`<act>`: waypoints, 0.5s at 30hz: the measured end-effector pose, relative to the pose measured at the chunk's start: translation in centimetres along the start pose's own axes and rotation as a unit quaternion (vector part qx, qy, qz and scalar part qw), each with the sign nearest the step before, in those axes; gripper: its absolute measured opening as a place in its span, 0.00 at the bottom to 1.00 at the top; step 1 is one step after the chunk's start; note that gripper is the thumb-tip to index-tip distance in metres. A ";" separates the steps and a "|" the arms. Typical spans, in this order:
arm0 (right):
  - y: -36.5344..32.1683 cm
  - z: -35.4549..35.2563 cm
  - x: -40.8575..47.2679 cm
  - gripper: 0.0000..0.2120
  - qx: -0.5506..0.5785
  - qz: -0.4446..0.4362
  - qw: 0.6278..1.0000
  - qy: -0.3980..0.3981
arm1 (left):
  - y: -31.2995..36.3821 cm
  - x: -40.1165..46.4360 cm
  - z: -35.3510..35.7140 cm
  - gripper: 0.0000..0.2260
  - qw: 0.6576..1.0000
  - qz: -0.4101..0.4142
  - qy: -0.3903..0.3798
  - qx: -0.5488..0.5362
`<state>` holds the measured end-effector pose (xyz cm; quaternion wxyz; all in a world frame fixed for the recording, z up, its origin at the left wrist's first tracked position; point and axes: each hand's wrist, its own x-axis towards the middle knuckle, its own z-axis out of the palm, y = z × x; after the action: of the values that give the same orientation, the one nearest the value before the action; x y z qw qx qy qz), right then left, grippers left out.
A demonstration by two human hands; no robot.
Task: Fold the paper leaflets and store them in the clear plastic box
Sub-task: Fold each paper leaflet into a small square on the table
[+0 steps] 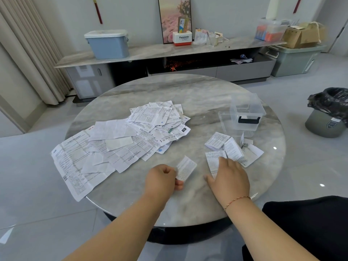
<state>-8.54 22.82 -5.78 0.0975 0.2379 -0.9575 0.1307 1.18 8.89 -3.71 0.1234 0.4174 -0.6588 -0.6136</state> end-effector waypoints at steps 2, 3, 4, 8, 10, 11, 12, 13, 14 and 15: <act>-0.1 0.6 0.1 0.16 -0.028 -0.009 1.000 -0.009 | 0.1 1.0 1.0 0.07 0.999 -0.029 0.004 -0.019; -0.2 0.7 0.1 0.15 -0.033 -0.023 0.999 0.000 | 0.1 1.4 1.3 0.07 0.999 -0.034 0.001 -0.015; -0.3 0.5 0.0 0.16 -0.047 -0.033 0.998 0.007 | 0.1 1.7 1.6 0.07 1.000 -0.025 -0.005 0.012; -0.4 0.3 -0.2 0.17 -0.056 -0.023 0.998 0.000 | -0.4 2.8 1.6 0.14 0.944 0.114 0.026 0.308; -0.5 0.3 -1.1 0.18 -0.043 -0.046 0.998 0.005 | -0.8 2.8 1.6 0.16 0.923 0.194 0.037 0.330; -0.6 0.3 -1.6 0.19 -0.032 -0.056 0.998 0.013 | -1.0 2.6 1.5 0.15 0.917 0.234 0.033 0.320; -0.7 0.5 -2.1 0.18 -0.022 -0.066 0.997 0.028 | -1.2 2.5 1.5 0.14 0.912 0.269 0.026 0.309; -0.9 0.6 -2.7 0.17 -0.020 -0.080 0.996 0.032 | -1.4 2.5 1.4 0.15 0.909 0.290 0.019 0.299; -1.0 0.5 -3.3 0.16 -0.025 -0.092 0.995 0.042 | -1.6 2.4 1.2 0.15 0.908 0.301 0.015 0.290; -0.9 0.5 -3.8 0.16 -0.026 -0.099 0.994 0.049 | -1.7 2.4 1.1 0.16 0.909 0.305 0.012 0.283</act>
<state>-4.85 23.56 -7.01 0.1630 0.3223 -0.9264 0.1066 -0.34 8.14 -6.33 0.1893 0.2205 -0.8984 -0.3291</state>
